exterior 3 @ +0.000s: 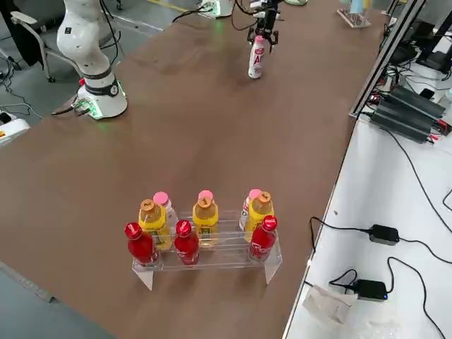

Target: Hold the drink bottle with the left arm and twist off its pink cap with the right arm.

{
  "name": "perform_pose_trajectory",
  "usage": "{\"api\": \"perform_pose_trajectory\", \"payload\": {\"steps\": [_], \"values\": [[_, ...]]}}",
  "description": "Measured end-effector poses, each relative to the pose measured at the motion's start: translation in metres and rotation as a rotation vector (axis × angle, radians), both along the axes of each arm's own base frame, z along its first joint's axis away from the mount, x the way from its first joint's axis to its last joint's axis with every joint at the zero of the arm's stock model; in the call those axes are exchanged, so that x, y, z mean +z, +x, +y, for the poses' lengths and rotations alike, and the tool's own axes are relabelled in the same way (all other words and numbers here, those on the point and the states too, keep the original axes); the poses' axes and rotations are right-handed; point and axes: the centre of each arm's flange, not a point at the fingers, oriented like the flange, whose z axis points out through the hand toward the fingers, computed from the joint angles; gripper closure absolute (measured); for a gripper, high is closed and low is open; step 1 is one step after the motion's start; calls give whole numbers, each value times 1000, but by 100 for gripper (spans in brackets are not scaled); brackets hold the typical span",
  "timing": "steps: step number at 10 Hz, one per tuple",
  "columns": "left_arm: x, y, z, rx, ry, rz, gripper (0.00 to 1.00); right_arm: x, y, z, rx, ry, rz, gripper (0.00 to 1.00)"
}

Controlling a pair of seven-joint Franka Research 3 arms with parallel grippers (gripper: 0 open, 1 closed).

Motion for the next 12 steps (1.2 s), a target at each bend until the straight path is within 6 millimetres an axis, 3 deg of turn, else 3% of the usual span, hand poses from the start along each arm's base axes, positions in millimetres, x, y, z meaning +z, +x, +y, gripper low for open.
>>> {"api": "perform_pose_trajectory", "payload": {"steps": [3,8,10,12], "values": [[-15,-5,1,14,-4,22,0,-10,-12,41,61,13,-21,0],[-20,-14,-8,2,-6,25,0,-29,-32,103,110,33,-63,0],[-24,-17,-12,-4,-3,23,0,-41,-36,119,127,35,-67,0],[-27,-19,-17,-5,-6,24,0,-45,-37,123,132,32,-64,0]]}}
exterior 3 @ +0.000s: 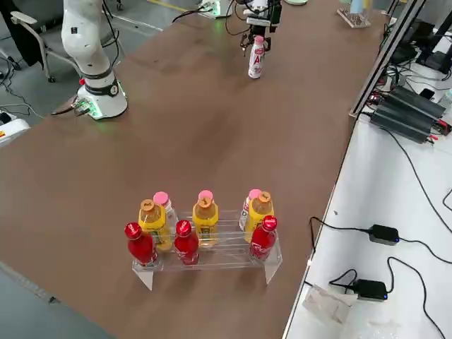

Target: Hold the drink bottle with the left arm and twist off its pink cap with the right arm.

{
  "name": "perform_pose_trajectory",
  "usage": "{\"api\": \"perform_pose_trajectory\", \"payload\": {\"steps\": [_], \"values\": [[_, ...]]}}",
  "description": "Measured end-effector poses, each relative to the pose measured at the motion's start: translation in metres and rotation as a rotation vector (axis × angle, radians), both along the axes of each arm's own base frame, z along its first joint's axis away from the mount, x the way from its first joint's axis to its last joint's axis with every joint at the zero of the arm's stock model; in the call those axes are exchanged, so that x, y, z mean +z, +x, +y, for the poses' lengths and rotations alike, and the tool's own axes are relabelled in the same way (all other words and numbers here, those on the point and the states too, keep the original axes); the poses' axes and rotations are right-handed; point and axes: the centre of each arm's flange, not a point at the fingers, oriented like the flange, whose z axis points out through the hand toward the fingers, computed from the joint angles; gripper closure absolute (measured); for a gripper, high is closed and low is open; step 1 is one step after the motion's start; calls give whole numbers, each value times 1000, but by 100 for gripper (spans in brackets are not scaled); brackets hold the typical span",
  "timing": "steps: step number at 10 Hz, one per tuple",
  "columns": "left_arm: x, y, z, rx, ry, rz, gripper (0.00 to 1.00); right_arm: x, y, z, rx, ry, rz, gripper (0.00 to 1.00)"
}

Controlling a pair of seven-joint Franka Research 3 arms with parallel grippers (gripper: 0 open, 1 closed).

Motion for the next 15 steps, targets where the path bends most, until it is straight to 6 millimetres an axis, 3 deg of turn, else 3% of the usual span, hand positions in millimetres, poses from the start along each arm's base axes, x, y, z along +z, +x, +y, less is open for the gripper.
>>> {"api": "perform_pose_trajectory", "payload": {"steps": [2,5,8,9,11,13,15], "values": [[-4,3,-5,4,-1,-4,0,-6,-6,11,17,-2,4,0],[-4,8,-16,5,-9,-15,2,-4,-35,52,86,21,-23,0],[-4,11,-15,12,-10,-21,16,-2,-46,67,99,35,-39,0],[-3,12,-15,14,-11,-23,26,-1,-58,82,96,48,-51,0],[-3,13,-16,14,-11,-24,33,-11,-77,105,120,41,-56,0],[-2,14,-16,17,-13,-26,43,-33,-67,102,107,12,-52,0],[-2,14,-16,18,-13,-27,46,-41,-51,89,78,2,-49,0]]}}
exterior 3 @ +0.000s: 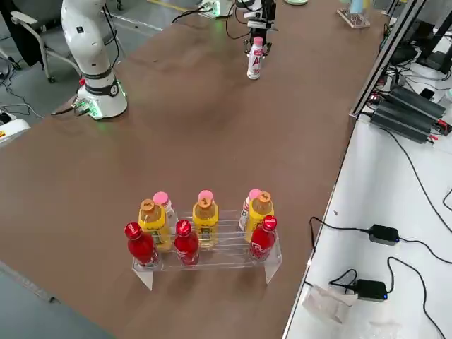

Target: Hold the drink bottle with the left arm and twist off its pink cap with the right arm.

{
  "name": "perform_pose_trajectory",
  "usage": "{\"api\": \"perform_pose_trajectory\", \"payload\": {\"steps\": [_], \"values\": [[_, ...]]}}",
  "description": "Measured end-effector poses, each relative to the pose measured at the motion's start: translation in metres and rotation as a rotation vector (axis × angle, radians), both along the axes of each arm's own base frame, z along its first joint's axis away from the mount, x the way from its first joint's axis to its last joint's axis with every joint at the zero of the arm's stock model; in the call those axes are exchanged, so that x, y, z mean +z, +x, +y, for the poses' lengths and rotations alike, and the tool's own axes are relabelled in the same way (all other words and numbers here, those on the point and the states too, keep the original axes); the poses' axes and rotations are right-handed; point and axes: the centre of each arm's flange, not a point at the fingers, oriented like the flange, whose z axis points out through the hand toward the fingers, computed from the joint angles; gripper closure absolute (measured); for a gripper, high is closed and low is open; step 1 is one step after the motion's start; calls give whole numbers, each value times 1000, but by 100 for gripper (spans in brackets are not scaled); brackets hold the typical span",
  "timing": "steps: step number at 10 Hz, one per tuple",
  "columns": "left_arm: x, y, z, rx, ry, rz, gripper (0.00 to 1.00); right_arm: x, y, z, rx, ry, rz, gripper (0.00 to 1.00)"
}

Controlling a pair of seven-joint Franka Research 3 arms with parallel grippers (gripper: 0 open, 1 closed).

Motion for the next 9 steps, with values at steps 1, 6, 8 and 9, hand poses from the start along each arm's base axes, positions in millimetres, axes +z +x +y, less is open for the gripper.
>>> {"api": "perform_pose_trajectory", "payload": {"steps": [1,6,8,9], "values": [[0,0,0,0,0,0,46,-3,3,-4,-6,-4,4,2],[-5,1,-2,-1,-7,8,37,-53,-17,5,23,-15,19,8],[-12,2,-3,3,-12,24,30,-53,-18,7,26,-16,19,12],[-21,1,-3,4,-8,39,26,-53,-18,7,26,-16,19,12]]}}
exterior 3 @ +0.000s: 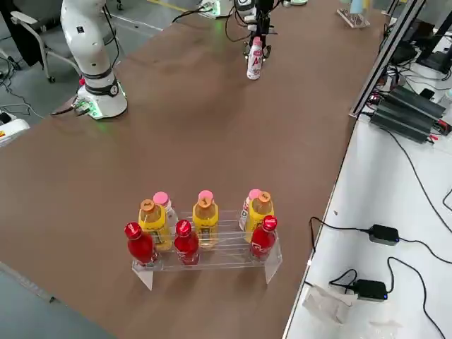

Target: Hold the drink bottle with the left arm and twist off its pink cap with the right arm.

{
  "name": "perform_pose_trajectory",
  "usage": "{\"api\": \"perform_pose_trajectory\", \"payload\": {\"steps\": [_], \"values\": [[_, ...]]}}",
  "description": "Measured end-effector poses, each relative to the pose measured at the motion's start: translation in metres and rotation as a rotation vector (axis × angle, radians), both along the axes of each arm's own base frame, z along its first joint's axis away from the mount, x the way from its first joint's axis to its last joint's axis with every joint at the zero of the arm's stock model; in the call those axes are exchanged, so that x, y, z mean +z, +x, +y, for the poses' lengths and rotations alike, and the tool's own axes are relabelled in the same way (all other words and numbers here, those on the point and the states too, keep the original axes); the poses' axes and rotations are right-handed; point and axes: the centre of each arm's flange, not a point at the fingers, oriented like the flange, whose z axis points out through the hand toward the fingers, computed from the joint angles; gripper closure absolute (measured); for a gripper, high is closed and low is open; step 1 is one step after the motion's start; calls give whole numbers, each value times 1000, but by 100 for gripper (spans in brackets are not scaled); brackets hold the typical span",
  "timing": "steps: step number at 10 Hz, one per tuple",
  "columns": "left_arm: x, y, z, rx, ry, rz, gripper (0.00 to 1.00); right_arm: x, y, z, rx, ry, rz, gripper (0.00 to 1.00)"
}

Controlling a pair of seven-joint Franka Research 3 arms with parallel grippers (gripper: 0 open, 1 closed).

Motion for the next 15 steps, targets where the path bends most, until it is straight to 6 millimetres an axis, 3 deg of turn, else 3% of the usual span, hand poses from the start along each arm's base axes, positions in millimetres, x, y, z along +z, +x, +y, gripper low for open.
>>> {"api": "perform_pose_trajectory", "payload": {"steps": [3,12,14,15], "values": [[-13,-1,0,-1,-1,20,20,0,0,0,-1,0,0,12],[-5,2,-6,-46,-17,-76,20,-5,-2,4,6,11,-9,15],[-8,1,-5,-46,-19,-80,26,-10,-1,5,6,10,-9,15],[-9,2,-5,-44,-20,-82,34,-11,-1,5,6,9,-8,15]]}}
